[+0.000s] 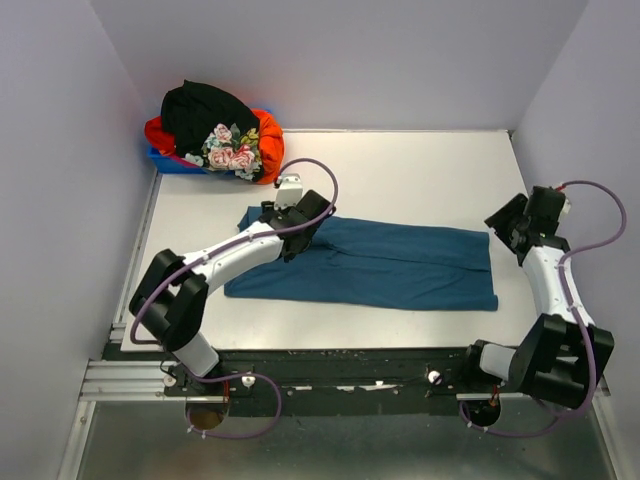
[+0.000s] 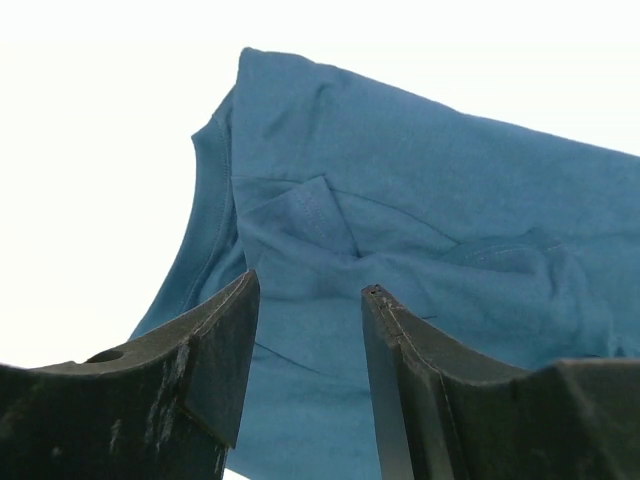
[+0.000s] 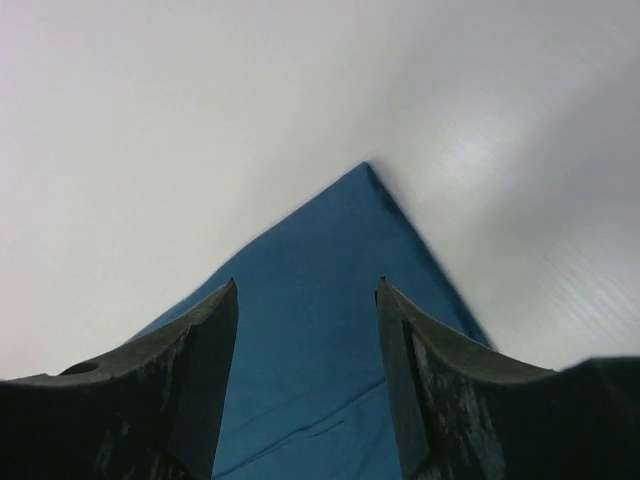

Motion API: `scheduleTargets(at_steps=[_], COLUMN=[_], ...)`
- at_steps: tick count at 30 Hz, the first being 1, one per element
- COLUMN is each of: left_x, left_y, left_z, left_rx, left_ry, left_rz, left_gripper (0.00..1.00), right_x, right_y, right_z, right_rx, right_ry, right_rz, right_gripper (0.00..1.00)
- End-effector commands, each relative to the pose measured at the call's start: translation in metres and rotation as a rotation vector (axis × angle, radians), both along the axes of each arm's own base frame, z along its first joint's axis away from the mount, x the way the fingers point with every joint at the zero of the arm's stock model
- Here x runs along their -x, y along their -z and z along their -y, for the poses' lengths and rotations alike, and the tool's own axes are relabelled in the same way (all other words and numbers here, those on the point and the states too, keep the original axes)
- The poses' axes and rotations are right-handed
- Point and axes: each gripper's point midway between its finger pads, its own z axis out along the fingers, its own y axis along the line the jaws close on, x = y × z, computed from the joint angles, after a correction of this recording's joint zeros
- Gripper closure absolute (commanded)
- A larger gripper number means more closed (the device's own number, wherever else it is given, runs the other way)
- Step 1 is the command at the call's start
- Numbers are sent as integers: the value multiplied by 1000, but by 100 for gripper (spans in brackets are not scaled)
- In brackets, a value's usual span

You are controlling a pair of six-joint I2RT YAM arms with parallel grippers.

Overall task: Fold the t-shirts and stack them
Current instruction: Fold the other side of the tshirt into a rectangle

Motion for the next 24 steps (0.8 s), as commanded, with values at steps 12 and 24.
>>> scheduleTargets(at_steps=[12,24], left_x=[-46,-88], left_y=[-7,22], left_z=[-56,-77], left_rx=[190,189], left_ry=[-130,-193], left_rz=[29,-46], left_gripper=[43,51], right_x=[-35,-60], right_y=[-5,-3], right_z=[-274,-457], right_rx=[-301,-439], right_ry=[-903,-1361], right_rz=[123,124], right_gripper=[37,36])
